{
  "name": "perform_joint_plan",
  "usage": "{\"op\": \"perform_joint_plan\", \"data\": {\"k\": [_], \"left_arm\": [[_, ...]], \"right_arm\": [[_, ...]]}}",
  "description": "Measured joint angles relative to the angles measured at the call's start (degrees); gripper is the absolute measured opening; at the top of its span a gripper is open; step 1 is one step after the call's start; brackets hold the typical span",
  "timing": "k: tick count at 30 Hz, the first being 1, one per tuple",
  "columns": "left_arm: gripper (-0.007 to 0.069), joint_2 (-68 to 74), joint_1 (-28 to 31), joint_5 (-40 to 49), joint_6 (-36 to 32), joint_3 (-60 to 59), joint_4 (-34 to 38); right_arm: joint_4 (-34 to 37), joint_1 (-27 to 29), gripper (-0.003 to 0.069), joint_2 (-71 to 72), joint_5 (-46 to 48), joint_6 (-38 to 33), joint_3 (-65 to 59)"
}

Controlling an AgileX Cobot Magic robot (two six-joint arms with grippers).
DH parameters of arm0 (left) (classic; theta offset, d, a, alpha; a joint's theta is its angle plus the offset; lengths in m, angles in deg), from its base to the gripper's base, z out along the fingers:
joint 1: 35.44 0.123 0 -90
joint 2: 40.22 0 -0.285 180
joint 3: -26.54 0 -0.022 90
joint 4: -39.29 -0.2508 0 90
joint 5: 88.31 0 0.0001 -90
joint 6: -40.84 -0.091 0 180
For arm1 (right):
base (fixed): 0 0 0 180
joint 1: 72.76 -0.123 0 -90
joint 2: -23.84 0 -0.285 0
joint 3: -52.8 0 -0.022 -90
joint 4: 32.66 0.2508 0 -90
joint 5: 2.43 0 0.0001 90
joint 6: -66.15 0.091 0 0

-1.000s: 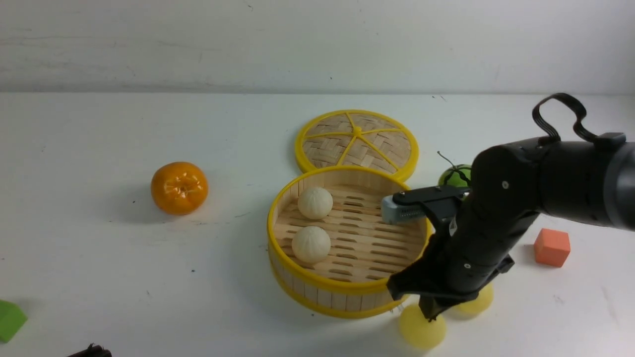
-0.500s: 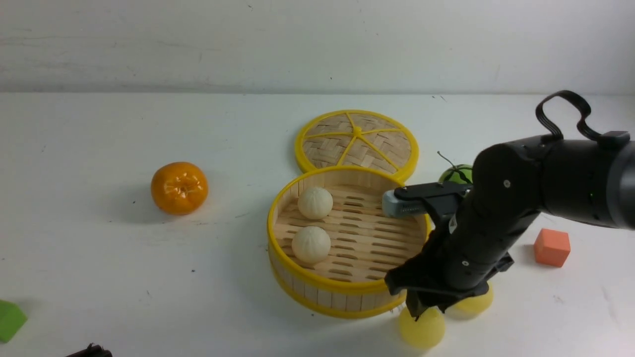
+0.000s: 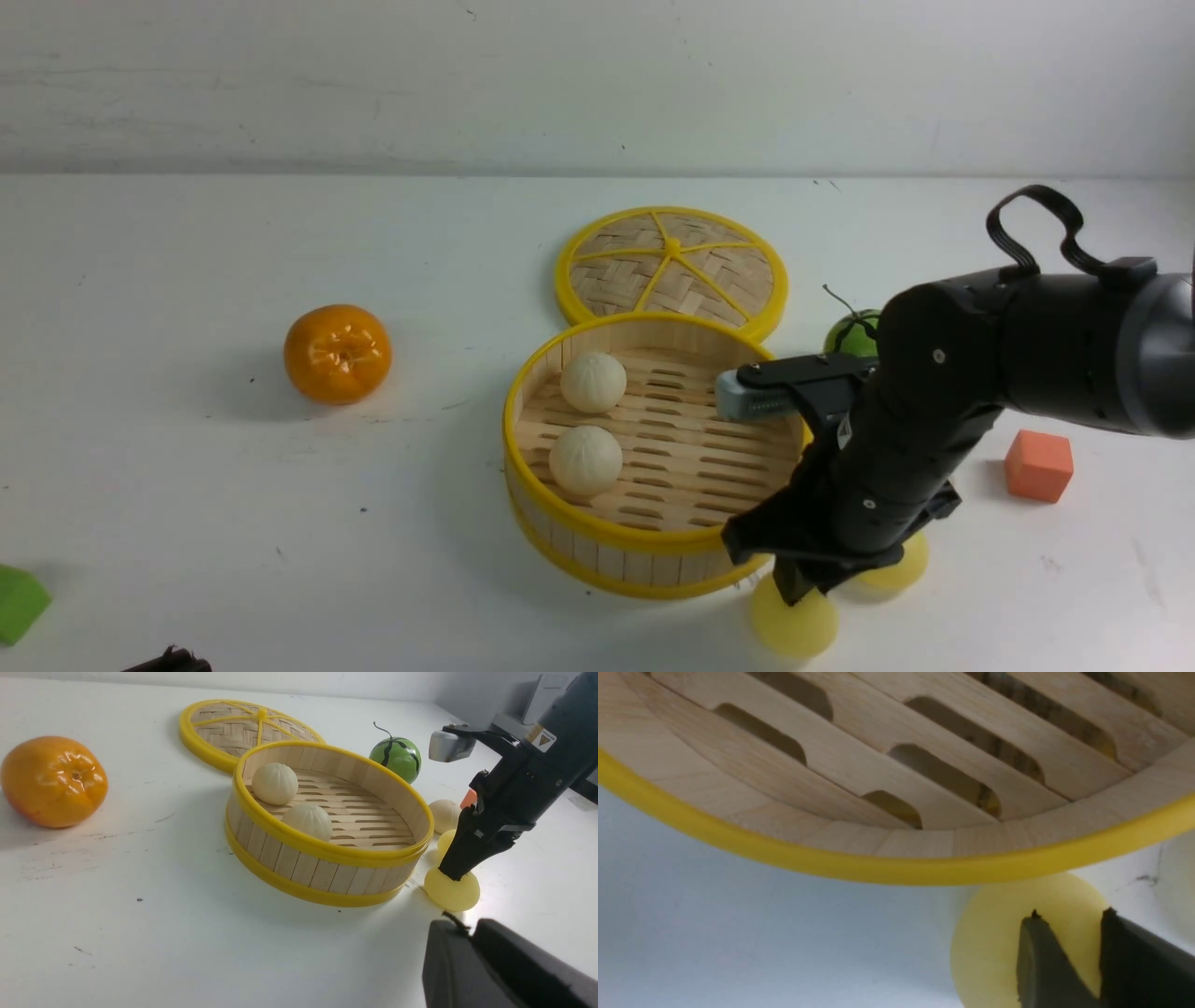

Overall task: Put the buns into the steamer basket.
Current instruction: Use the right arm to grab a steamed stuffed bun, then use the right arm to put the steamed stuffed bun into the steamer

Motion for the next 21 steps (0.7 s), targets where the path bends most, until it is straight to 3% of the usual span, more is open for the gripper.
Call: {"op": "perform_joint_plan", "data": {"k": [8, 15, 21], "left_arm": [[0.0068, 0.0, 0.0, 0.0, 0.0, 0.0, 0.0], [0.0074, 0.0, 0.0, 0.0, 0.0, 0.0, 0.0], [0.0081, 0.0, 0.0, 0.0, 0.0, 0.0, 0.0]], "right_arm": [[0.0, 0.0, 0.0002, 0.7, 1.1, -0.6, 0.0], [0.2, 0.0, 0.0000, 7.6, 8.2, -0.8, 1.0], [1.5, 0.0, 0.0000, 8.4, 4.5, -2.0, 9.8]]}}
